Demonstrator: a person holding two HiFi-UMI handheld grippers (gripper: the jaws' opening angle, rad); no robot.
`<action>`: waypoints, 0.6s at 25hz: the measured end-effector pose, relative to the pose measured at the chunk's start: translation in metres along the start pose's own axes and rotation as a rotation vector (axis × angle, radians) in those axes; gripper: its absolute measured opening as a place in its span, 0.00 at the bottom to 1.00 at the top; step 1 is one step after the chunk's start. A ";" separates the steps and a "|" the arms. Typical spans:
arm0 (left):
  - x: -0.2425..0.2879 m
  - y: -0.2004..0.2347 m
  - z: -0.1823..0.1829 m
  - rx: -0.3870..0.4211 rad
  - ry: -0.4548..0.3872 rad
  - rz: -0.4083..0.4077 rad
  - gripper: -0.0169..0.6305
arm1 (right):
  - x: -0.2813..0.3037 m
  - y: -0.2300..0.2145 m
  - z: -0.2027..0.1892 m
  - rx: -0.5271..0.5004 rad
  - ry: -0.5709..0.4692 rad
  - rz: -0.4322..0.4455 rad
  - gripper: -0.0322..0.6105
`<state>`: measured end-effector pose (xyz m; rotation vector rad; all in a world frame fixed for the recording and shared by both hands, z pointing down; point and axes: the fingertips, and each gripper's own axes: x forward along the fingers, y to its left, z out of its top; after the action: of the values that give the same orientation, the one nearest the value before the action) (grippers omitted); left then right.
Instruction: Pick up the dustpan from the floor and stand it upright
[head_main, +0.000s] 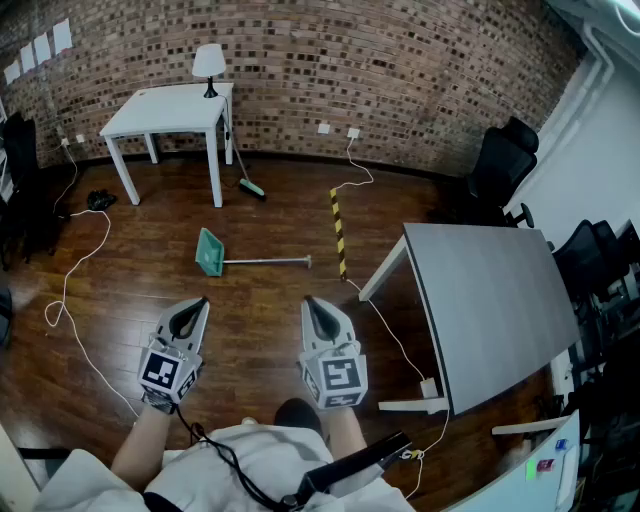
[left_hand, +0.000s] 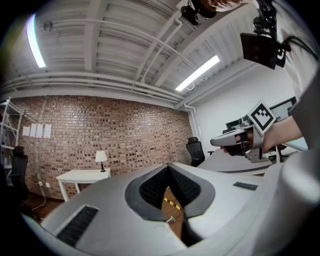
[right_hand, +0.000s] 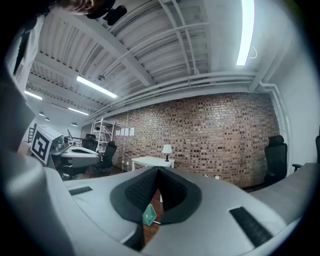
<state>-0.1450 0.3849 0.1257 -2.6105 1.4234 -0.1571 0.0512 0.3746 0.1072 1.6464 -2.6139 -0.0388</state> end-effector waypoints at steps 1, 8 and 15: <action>0.001 0.004 -0.002 -0.007 0.006 0.001 0.03 | 0.003 -0.001 -0.001 0.004 0.001 -0.005 0.05; 0.025 0.028 -0.019 -0.003 0.024 0.003 0.03 | 0.035 -0.017 -0.014 0.032 0.011 -0.021 0.05; 0.112 0.049 -0.037 0.006 0.062 0.001 0.03 | 0.106 -0.081 -0.032 0.057 0.012 -0.004 0.05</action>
<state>-0.1316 0.2610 0.1541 -2.6212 1.4414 -0.2437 0.0802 0.2440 0.1382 1.6636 -2.6267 0.0466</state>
